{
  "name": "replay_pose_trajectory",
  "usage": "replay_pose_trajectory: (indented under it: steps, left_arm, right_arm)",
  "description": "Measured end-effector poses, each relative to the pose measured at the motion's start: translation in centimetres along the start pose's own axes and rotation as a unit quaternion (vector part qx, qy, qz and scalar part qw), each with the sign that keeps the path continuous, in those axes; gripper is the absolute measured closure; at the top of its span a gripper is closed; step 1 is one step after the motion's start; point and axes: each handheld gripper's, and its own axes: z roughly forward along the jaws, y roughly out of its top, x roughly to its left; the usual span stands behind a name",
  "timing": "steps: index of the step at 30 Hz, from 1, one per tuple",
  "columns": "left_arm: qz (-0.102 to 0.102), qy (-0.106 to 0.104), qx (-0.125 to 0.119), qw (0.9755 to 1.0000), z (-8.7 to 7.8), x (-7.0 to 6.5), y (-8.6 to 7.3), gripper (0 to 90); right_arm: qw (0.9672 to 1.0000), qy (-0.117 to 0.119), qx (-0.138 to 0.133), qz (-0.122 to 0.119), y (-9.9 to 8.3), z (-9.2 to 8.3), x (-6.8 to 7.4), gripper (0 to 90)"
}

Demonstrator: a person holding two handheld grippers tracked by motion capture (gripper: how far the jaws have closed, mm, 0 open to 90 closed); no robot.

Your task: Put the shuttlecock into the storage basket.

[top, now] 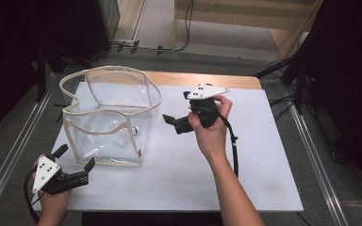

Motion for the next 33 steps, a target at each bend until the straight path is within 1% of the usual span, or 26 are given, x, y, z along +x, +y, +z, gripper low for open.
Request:
replay_pose_trajectory:
  steps: [4,5,6,14,16,18,20,22,29,33]
  left_arm:
    - [0.000,0.000,0.000,1.0000,0.0,0.0,0.0,0.0]
    - [0.000,0.000,0.000,1.0000,0.0,0.0,0.0,0.0]
    - [0.000,0.000,0.000,1.0000,0.0,0.0,0.0,0.0]
    - [-0.001,0.000,0.000,1.0000,0.0,0.0,0.0,0.0]
    - [-0.001,0.000,-0.001,1.0000,0.0,0.0,0.0,0.0]
    - [-0.001,0.000,-0.001,1.0000,0.0,0.0,0.0,0.0]
    - [-0.001,0.000,-0.001,1.0000,0.0,0.0,0.0,0.0]
    - [-0.001,0.000,-0.001,1.0000,0.0,0.0,0.0,0.0]
    - [-0.002,0.000,-0.001,1.0000,0.0,0.0,0.0,0.0]
    - [-0.003,0.001,-0.001,1.0000,0.0,0.0,0.0,0.0]
  right_arm:
    - [1.0000,-0.007,-0.002,-0.006,-0.6,-0.3,0.0,0.0]
    - [1.0000,-0.009,-0.001,-0.003,-0.7,-0.3,0.0,0.0]
    - [0.9999,-0.012,-0.002,-0.004,-0.9,-0.4,-0.1,0.0]
    - [0.9998,-0.018,-0.008,-0.003,-2.3,-0.8,-0.4,0.0]
    - [0.9997,-0.024,-0.007,-0.003,-2.6,-1.0,-0.3,0.0]
    - [0.9995,-0.027,-0.013,-0.010,-2.9,-1.1,-0.3,0.0]
    - [0.9995,-0.025,-0.015,-0.010,-3.3,-1.2,-0.3,0.0]
    - [0.9995,-0.028,-0.014,-0.011,-3.6,-1.2,-0.3,0.0]
    - [0.9995,-0.031,-0.012,-0.002,-4.7,-1.6,-0.6,0.0]
    - [0.9992,-0.036,-0.013,-0.010,-5.3,-1.8,-0.6,0.0]
